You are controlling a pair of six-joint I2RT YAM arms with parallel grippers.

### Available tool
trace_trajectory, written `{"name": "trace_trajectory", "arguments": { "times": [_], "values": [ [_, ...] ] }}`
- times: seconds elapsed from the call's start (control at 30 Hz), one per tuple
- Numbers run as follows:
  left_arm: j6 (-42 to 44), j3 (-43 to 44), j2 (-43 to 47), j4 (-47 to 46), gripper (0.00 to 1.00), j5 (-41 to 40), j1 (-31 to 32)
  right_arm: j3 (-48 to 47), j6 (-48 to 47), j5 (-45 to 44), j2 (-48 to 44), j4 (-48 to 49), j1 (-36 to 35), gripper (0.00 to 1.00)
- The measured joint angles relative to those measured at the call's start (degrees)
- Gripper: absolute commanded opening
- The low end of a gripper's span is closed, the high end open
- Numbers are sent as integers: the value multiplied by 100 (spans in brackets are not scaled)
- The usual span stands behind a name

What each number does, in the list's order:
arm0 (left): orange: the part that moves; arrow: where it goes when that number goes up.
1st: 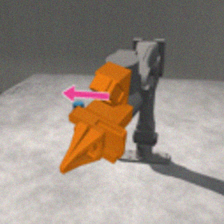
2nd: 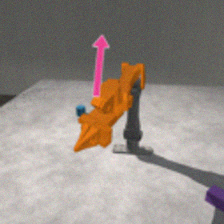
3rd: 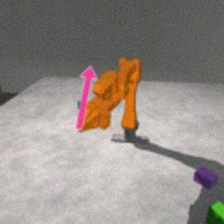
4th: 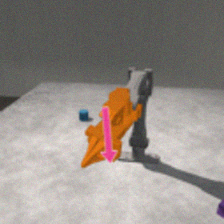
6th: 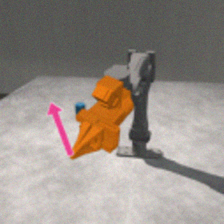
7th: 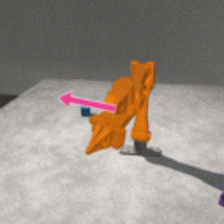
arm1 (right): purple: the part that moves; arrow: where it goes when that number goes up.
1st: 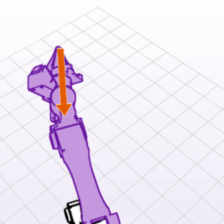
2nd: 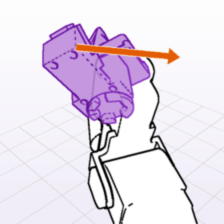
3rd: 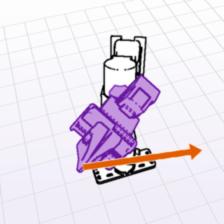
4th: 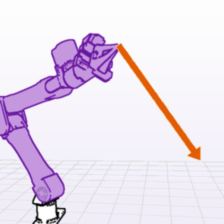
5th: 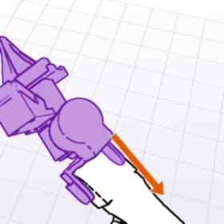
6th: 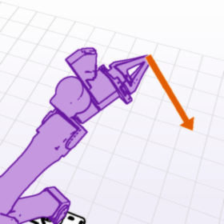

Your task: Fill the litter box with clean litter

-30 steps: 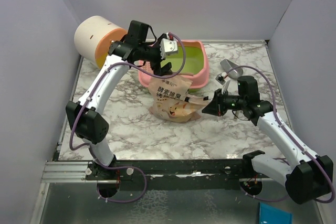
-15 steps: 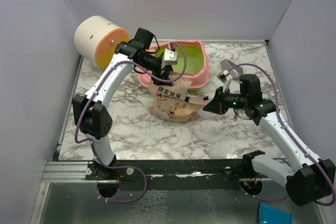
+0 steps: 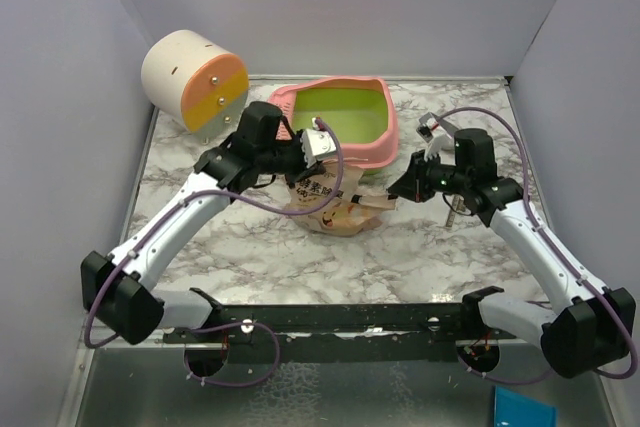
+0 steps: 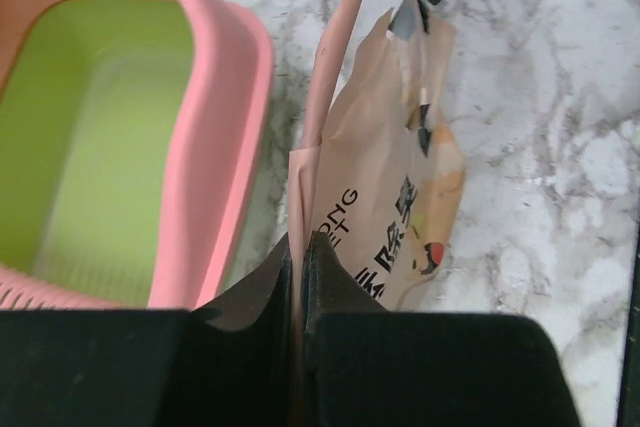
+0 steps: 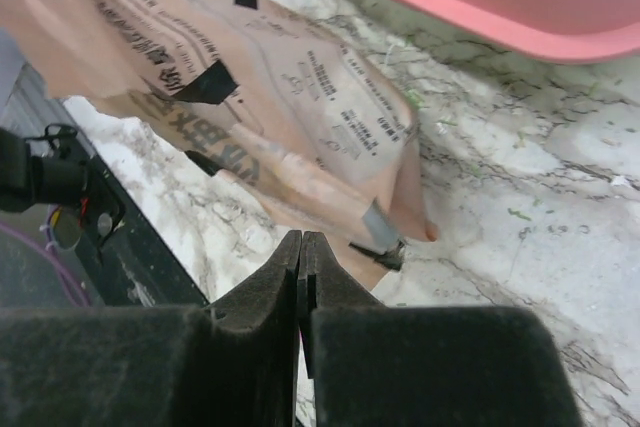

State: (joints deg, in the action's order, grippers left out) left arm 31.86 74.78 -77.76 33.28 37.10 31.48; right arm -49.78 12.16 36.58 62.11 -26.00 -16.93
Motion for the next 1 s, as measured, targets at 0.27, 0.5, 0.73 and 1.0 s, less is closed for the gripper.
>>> {"name": "trace_trajectory", "arguments": {
  "times": [0.27,0.5,0.73,1.0],
  "values": [
    [-852,-2146,1224,-2855,0,-1598,361,-101,409,-903,243,280,0,37],
    [-850,-3403,1792,-4765,0,-2382,671,-199,870,-2168,551,551,0,49],
    [-763,-3727,1880,-5547,0,-2542,765,-927,1141,-3316,1515,595,0,54],
    [-756,-3967,1882,-6024,0,-2618,802,-1147,1753,-3526,2253,706,953,53]
  ]
}}
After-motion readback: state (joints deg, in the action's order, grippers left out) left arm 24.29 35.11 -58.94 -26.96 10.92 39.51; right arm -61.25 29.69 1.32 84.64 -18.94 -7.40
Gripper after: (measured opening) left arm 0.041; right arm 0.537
